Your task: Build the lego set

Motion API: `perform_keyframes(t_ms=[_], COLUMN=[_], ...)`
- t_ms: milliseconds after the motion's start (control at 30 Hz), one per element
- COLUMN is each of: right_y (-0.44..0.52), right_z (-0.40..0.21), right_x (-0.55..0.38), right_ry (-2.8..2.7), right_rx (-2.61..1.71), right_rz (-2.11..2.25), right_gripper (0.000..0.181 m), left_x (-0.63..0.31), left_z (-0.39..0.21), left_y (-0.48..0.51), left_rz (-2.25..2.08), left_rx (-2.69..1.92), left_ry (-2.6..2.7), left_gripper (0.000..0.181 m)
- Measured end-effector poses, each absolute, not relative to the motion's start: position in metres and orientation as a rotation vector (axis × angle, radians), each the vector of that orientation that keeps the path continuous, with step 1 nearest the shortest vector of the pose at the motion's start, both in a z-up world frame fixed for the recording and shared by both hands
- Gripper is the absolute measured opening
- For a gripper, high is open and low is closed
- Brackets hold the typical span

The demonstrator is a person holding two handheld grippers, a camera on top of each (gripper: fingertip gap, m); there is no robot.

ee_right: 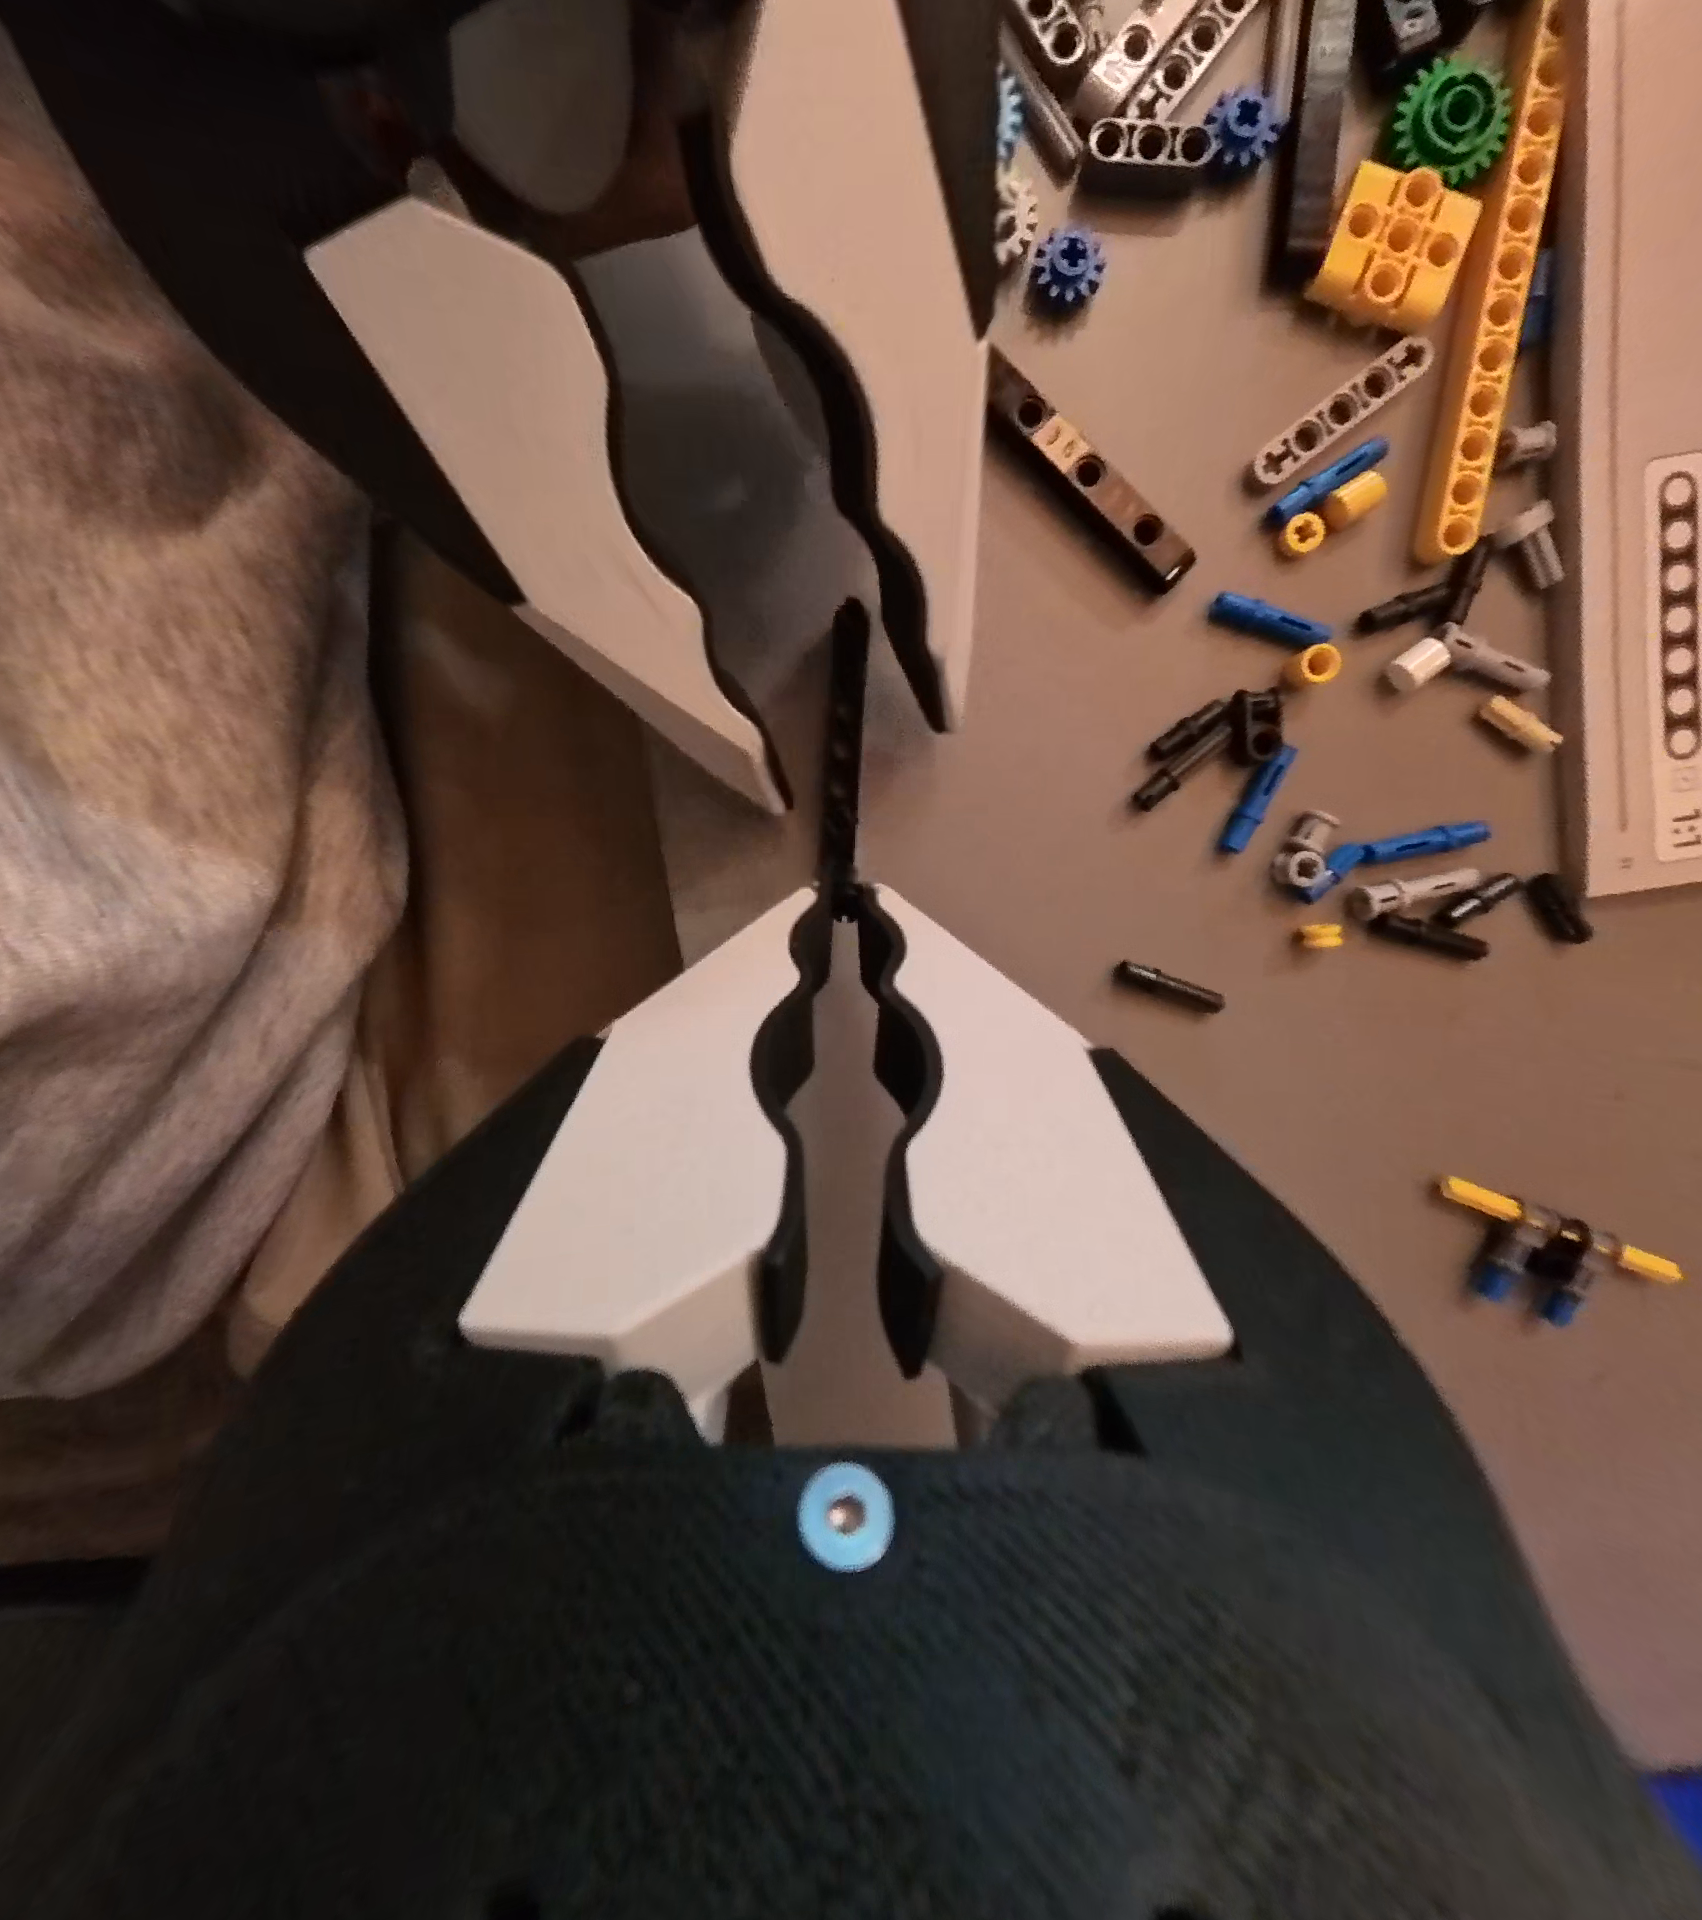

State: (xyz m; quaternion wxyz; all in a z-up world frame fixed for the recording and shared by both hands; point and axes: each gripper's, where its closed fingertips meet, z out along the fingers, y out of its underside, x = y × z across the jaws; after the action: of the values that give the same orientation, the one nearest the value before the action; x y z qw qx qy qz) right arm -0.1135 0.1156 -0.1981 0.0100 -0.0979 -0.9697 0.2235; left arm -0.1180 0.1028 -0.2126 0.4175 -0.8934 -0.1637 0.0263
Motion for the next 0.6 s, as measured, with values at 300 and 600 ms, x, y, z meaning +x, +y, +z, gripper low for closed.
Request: perform_keyframes(t_ms=[300,600], right_y=[0.1154,0.1151], right_z=[-0.2037,-0.2008], right_x=[-0.1126,-0.1123], right_ry=[-3.047,-3.051], right_rx=[-0.323,-0.328], right_rz=[0.642,0.6], right_gripper=[0.003,0.002], left_x=[-0.112,-0.1081], left_z=[-0.2163,-0.2158], left_y=[0.1022,0.1036], left_rz=[0.018,0.026], left_rx=[-2.232,-2.188], left_ry=[-0.45,-0.519], left_gripper=[0.013,0.008])
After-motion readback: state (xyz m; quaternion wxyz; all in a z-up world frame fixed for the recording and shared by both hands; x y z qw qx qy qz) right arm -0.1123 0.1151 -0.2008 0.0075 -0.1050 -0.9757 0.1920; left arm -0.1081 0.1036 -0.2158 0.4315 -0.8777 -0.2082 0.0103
